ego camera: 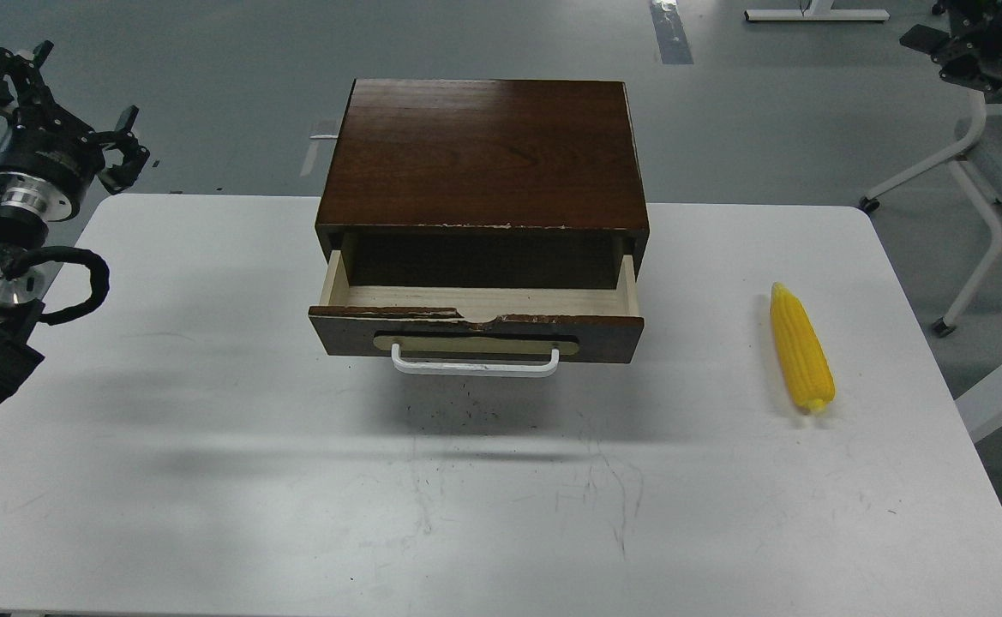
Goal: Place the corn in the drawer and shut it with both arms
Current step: 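Move the right gripper toward the yellow corn cob beside the drawer, then lower the right gripper onto the yellow corn cob and grasp it, then lift the corn cob with the right gripper and carry it over the drawer, then lower the corn into the open drawer, release, and withdraw the right gripper, then bring the left gripper down to the front of the open drawer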
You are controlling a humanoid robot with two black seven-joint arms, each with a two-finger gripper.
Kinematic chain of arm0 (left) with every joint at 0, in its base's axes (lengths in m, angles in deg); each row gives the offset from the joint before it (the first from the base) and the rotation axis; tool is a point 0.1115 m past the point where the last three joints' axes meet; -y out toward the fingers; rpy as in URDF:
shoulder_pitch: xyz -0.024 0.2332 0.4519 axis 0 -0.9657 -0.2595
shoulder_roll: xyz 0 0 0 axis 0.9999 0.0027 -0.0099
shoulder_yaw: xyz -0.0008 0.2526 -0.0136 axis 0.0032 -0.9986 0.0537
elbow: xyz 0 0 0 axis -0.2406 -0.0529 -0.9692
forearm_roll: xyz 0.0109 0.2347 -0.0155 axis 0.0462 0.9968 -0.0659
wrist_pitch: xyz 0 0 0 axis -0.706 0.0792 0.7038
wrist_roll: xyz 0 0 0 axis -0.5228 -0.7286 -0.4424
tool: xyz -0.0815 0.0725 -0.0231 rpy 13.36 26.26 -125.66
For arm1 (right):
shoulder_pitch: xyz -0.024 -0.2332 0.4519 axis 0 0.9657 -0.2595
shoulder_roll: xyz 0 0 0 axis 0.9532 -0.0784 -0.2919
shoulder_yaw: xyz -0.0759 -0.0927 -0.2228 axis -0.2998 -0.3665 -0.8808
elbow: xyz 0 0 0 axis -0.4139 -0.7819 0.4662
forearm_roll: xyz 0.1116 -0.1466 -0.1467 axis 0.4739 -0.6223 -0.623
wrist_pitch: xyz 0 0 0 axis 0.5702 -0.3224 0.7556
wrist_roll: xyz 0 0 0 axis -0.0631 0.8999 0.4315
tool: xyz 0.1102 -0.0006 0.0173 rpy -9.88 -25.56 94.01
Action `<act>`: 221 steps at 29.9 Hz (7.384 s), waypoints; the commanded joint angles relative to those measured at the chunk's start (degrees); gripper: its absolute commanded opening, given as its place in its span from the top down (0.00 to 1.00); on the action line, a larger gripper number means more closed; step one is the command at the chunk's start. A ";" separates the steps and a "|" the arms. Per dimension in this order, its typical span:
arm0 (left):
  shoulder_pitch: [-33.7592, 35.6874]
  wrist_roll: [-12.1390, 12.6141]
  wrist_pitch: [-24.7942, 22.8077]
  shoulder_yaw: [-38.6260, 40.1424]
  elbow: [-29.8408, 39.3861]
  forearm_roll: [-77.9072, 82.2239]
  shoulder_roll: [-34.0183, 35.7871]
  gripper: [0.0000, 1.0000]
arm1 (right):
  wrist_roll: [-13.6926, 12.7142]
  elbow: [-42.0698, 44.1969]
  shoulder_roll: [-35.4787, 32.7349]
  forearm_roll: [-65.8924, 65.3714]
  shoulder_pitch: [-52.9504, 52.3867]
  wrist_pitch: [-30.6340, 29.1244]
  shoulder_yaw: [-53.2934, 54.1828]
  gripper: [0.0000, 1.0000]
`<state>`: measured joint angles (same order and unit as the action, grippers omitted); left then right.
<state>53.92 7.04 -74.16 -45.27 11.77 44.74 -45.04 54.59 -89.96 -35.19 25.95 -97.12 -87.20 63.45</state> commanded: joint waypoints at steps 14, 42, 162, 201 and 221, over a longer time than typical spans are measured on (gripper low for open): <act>-0.25 -0.12 0.00 0.01 -0.01 -0.08 1.19 0.02 | -6.14 -15.13 -1.91 -17.94 7.72 0.02 -11.63 0.00; -1.39 -2.58 0.00 0.19 -0.36 -0.34 1.81 0.02 | -6.94 -11.44 5.48 -19.17 18.19 6.40 -15.59 0.57; 10.83 -1.35 0.00 -1.22 51.28 60.96 6.82 0.31 | 1.50 13.95 7.85 45.32 4.90 5.18 9.55 0.00; 6.26 -0.74 0.00 -21.70 78.39 127.01 4.18 1.00 | 1.32 17.21 15.41 74.43 32.60 0.02 34.86 0.00; 8.02 -0.82 0.00 -21.70 75.93 129.82 7.52 1.00 | 1.32 17.21 15.85 74.34 32.60 0.02 34.86 0.00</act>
<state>62.08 6.21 -74.16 -66.89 87.72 174.55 -37.73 55.93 -72.74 -19.35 100.29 -64.50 -87.18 98.31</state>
